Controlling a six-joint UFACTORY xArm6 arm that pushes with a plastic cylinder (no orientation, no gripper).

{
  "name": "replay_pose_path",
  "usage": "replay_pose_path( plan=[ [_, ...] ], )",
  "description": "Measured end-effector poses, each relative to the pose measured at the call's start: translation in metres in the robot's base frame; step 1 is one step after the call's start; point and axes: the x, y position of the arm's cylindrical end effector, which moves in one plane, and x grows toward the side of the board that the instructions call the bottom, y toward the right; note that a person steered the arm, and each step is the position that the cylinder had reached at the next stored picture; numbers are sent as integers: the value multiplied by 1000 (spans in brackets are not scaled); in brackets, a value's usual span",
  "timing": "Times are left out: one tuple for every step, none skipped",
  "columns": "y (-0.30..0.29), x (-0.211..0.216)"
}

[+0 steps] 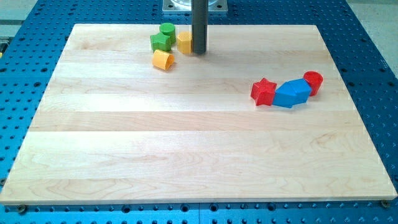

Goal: Place your arm at the top of the cube

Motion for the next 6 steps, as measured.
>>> replay_pose_path(
  plan=[
    [-36,21],
    [-56,29],
    [-16,51],
    [-59,74],
    [-30,35],
    [-16,25]
  ],
)
